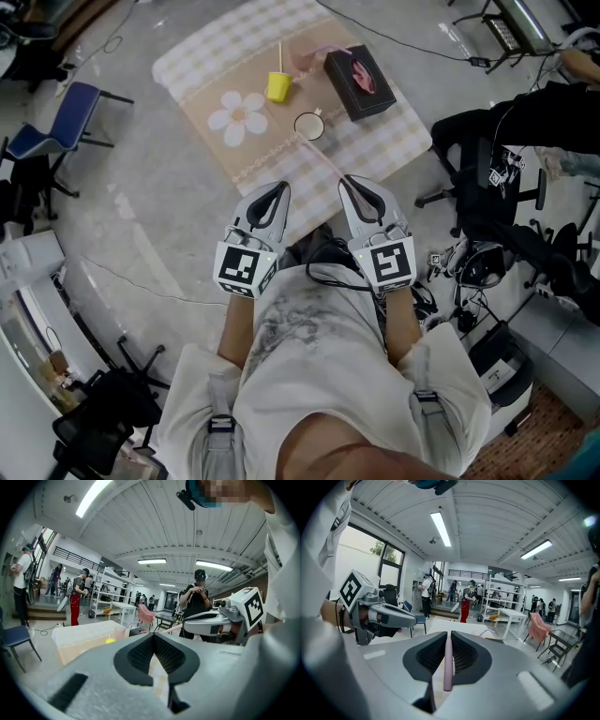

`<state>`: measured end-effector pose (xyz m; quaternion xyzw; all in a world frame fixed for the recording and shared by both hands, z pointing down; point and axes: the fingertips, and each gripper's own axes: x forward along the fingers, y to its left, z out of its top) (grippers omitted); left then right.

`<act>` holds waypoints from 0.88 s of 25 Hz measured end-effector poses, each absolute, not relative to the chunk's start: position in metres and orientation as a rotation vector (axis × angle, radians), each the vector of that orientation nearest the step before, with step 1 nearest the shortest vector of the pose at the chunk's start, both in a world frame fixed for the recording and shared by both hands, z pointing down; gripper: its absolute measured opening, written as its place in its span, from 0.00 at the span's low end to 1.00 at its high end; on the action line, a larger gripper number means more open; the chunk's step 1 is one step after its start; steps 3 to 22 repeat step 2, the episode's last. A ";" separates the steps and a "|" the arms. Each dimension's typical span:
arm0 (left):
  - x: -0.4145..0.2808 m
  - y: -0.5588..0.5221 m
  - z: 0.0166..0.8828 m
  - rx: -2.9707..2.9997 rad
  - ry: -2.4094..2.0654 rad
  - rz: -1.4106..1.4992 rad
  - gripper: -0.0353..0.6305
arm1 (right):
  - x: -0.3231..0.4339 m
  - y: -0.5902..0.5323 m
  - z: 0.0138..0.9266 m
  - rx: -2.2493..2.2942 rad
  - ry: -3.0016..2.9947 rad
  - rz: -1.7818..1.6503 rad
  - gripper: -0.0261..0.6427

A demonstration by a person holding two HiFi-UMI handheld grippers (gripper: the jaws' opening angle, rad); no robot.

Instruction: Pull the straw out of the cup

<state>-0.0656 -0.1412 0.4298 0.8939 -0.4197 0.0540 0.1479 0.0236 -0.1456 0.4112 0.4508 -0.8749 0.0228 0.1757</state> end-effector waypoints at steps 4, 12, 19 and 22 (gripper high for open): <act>-0.065 -0.141 0.430 2.571 -1.206 0.157 0.05 | 0.025 -0.145 0.412 1.280 -2.470 0.085 0.09; -0.065 -0.141 0.430 2.571 -1.206 0.157 0.05 | 0.025 -0.145 0.412 1.280 -2.470 0.085 0.09; -0.065 -0.141 0.430 2.571 -1.206 0.157 0.05 | 0.025 -0.145 0.412 1.280 -2.470 0.085 0.09; -0.065 -0.141 0.430 2.571 -1.206 0.157 0.05 | 0.025 -0.145 0.412 1.280 -2.470 0.085 0.09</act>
